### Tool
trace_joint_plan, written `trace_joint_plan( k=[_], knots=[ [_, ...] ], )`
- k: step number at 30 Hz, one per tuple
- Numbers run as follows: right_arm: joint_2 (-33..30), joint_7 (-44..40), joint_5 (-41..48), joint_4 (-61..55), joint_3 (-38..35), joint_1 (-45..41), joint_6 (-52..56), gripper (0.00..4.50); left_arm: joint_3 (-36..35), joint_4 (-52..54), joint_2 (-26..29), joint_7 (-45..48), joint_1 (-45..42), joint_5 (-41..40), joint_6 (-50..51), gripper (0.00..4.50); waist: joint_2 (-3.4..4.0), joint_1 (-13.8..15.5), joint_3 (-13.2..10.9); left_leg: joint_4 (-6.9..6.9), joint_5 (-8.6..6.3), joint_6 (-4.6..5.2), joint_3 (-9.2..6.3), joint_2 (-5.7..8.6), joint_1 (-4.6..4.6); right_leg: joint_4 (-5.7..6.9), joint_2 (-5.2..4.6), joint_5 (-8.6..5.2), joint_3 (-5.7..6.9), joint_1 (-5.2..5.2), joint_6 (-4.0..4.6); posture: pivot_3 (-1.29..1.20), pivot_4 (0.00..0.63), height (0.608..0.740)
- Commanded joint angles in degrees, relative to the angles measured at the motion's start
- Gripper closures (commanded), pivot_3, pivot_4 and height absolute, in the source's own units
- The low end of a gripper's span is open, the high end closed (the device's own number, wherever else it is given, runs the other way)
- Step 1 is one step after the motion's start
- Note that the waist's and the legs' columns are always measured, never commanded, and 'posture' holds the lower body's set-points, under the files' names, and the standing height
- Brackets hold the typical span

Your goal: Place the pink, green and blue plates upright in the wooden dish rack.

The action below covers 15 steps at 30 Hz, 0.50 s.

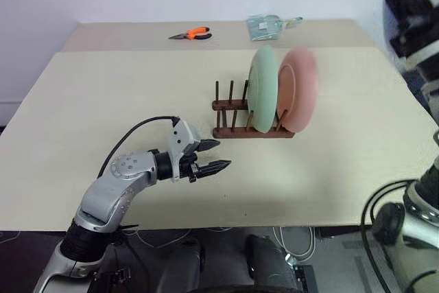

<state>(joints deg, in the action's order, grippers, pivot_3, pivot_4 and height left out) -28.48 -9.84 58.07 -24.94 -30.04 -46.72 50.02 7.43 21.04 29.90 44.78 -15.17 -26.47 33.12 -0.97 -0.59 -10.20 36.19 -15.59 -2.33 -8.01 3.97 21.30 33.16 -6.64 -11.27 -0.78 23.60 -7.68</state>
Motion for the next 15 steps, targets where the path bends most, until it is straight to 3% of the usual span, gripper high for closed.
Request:
trace_joint_plan(
  k=[1,4,8,15],
  knots=[
    [4.4,6.9,15.0,-1.9,3.1,-4.3,1.4,4.46,-4.1,-1.2,0.6,-0.8,-0.3,-0.2,-1.6,1.47,0.06,-0.1,0.0,0.00,0.00,0.00,0.04,0.02,0.00,0.00,-0.04,0.00,-0.06,0.03,0.01,0.00,0.150,0.740],
    [9.5,14.6,23.4,-0.6,6.6,-7.3,-1.0,4.46,-6.1,-2.7,1.4,-1.0,0.3,0.4,-2.9,1.47,0.08,0.0,-0.1,0.06,0.01,-0.01,0.07,0.11,0.07,0.00,-0.12,-0.01,-0.14,0.10,0.03,0.00,0.150,0.740],
    [22.7,27.3,28.3,4.1,13.3,-6.1,-5.5,4.46,-9.3,-6.0,4.2,-1.0,4.6,3.0,-6.8,1.47,0.08,-0.7,0.1,-0.09,0.01,-0.02,0.12,0.06,-0.11,0.13,-0.07,0.00,-0.22,0.17,0.01,0.00,0.150,0.740],
    [27.2,33.5,29.3,6.6,18.4,-1.3,-7.6,4.46,-11.4,-5.9,4.5,-1.6,7.8,2.9,-7.8,1.47,0.11,-0.1,0.0,-0.04,0.07,-0.11,0.21,0.13,0.14,0.30,-0.05,0.04,-0.31,0.50,-0.01,0.00,0.150,0.740]
  ],
)
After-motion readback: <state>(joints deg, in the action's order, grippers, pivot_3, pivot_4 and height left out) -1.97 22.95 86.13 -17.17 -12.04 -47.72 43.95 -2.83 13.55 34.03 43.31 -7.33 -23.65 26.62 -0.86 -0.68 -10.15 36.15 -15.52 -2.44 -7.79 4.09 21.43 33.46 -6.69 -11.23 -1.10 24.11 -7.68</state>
